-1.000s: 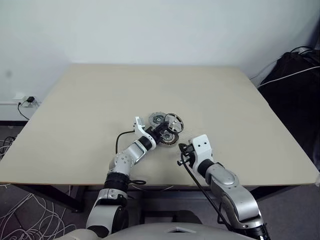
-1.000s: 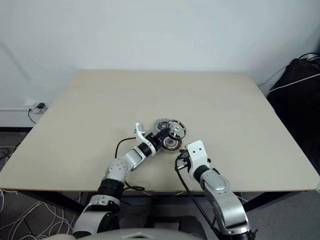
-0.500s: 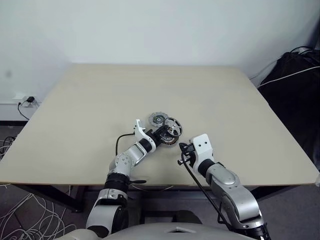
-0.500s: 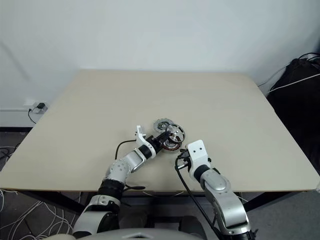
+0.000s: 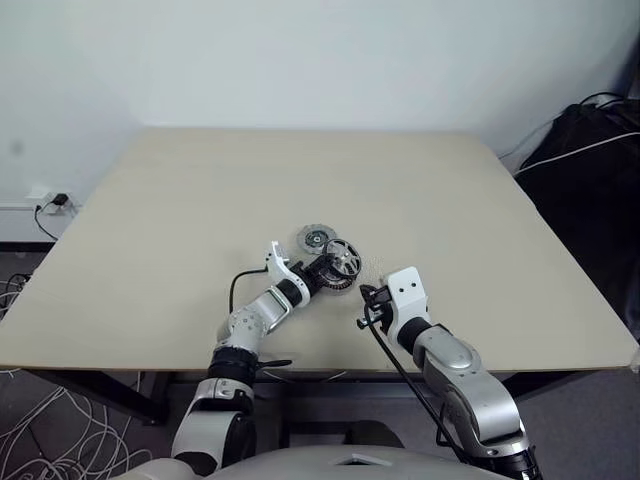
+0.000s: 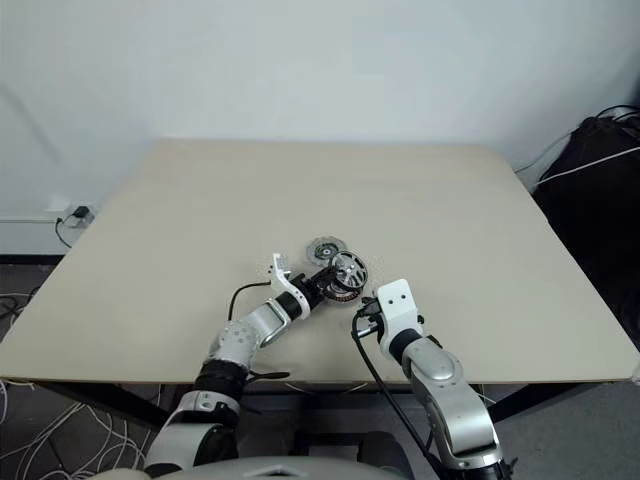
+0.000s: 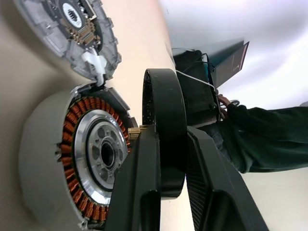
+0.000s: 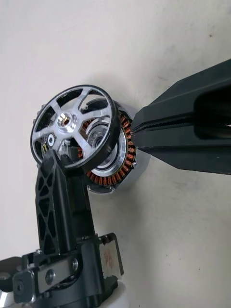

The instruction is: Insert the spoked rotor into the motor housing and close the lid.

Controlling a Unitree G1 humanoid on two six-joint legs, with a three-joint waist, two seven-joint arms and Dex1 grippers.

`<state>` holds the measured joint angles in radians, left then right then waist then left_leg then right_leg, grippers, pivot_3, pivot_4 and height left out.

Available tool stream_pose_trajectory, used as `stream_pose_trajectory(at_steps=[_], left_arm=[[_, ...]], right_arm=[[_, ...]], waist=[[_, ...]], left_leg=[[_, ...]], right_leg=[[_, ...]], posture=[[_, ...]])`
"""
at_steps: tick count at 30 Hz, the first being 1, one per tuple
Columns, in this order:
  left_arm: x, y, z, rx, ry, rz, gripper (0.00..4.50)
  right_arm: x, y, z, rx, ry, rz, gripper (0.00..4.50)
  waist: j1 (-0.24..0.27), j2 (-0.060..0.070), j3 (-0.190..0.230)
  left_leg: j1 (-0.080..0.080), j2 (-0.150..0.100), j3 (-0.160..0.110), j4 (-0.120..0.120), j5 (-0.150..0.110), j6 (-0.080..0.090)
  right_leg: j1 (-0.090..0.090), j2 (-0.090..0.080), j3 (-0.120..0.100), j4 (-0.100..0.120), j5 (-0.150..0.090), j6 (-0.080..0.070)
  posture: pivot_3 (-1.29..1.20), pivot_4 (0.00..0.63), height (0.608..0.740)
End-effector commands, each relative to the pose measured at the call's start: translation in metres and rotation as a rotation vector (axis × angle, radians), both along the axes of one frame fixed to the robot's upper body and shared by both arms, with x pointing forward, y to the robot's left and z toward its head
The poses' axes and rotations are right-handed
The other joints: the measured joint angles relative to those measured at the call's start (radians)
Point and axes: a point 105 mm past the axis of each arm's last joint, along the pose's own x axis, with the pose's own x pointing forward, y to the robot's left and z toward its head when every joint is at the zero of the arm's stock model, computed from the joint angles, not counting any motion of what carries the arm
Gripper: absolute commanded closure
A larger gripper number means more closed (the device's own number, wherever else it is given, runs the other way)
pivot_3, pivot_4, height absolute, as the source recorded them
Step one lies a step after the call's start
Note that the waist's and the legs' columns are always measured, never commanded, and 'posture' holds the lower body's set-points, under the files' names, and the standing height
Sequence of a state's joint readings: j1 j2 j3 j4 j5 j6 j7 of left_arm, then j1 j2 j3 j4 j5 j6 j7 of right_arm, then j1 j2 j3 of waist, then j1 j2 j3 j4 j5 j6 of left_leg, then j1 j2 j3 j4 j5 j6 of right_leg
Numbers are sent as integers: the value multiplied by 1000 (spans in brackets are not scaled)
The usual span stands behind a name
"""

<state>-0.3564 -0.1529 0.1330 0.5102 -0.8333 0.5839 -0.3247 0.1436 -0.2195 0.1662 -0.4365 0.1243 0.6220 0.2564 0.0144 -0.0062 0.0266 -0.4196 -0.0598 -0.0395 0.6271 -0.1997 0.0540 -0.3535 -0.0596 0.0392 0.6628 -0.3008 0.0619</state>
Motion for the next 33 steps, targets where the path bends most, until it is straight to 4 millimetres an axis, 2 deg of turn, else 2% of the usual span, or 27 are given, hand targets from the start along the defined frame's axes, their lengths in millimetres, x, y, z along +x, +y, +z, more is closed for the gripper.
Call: stream_pose_trajectory(at_steps=[1,9,11,20,22,26,29,33], left_arm=[[-43,-36,-23,-137,135,-3,3159],[-43,-35,-20,-138,118,-4,487],[-44,-31,-19,-133,105,-4,20],[-48,5,1,-52,-34,47,20],[-47,17,10,25,-128,79,20],[-48,35,25,294,-385,84,20],[-50,50,34,387,-480,128,635],[-56,70,40,560,-597,179,1936]], right_arm=[[4,1,14,11,-52,3,4500],[5,2,14,10,-52,9,4500],[4,1,13,9,-52,7,4500],[5,0,13,14,-52,-3,4500],[6,0,14,17,-58,-6,4500],[10,2,16,25,-65,-7,4500],[12,6,16,27,-67,3,4500],[19,11,19,24,-82,22,4500]], waist=[[-1,0,0],[1,0,0],[1,0,0],[-9,3,-6],[-2,4,-7],[-2,5,-7],[-2,6,-8],[-5,7,-8]], left_leg=[[0,0,0,0,0,0],[0,0,0,0,0,0],[0,0,0,0,0,0],[1,0,0,-3,-1,1],[1,0,0,-2,-1,1],[1,0,1,-2,-1,1],[1,0,1,-2,-1,1],[1,0,1,-4,-1,1]], right_leg=[[0,0,0,0,0,0],[0,0,0,0,0,0],[0,0,0,0,0,0],[-1,-1,2,-1,0,-1],[0,-2,2,-1,-4,-7],[0,-2,2,-1,-3,-7],[0,-2,2,-1,-2,-7],[-1,-1,2,-1,-3,-8]], posture=[[0,0,740],[0,0,740],[0,0,740],[0,0,740],[0,0,740],[0,0,740],[0,0,740],[0,0,740]])
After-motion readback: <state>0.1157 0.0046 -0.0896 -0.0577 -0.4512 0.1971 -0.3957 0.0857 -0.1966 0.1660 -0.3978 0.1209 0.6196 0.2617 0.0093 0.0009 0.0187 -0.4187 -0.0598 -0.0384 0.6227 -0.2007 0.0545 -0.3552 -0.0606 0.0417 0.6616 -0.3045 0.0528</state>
